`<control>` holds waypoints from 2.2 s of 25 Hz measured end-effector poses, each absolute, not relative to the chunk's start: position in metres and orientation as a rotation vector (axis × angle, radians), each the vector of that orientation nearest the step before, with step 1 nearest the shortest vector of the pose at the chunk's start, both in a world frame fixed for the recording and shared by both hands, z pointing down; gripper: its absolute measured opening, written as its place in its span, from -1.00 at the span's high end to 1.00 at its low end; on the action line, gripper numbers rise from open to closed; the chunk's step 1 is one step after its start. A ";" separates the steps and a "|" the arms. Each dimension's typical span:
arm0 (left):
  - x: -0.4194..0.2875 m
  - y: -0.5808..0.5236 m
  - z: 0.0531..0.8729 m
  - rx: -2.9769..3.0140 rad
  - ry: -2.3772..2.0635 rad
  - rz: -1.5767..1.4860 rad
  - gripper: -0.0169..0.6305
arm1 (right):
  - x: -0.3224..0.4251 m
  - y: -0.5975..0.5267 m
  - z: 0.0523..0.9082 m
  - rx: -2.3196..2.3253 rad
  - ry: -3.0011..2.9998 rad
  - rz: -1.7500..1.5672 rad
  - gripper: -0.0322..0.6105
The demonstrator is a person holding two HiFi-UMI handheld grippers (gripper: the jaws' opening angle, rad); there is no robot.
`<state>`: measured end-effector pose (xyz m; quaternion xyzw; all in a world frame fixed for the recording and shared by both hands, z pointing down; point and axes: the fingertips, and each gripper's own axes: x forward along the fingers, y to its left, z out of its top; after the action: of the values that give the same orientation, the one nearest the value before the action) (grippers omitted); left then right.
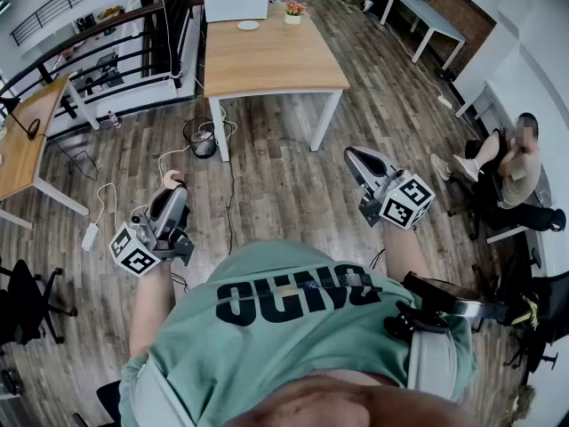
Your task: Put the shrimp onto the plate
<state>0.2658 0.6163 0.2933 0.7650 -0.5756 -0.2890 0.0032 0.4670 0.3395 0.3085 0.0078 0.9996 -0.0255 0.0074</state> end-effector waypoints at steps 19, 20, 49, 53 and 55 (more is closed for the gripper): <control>0.278 0.607 0.292 2.408 -1.801 -0.893 0.78 | 0.479 0.331 0.306 0.017 3.105 -0.083 0.88; 0.280 0.605 0.292 2.409 -1.798 -0.889 0.78 | 0.482 0.329 0.307 0.012 3.103 -0.093 0.88; 0.407 0.479 0.285 2.442 -1.710 -0.732 0.78 | 0.612 0.222 0.354 0.001 3.009 -0.379 0.88; 0.427 0.456 0.291 2.431 -1.672 -0.711 0.78 | 0.632 0.206 0.366 -0.011 3.009 -0.418 0.88; 0.436 0.444 0.293 2.433 -1.648 -0.698 0.78 | 0.640 0.200 0.370 -0.025 3.011 -0.435 0.88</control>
<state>0.4358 0.4442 0.2934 0.8041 -0.5445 -0.2307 0.0607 0.6399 0.2003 0.3703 -0.0082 0.9885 -0.1429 0.0496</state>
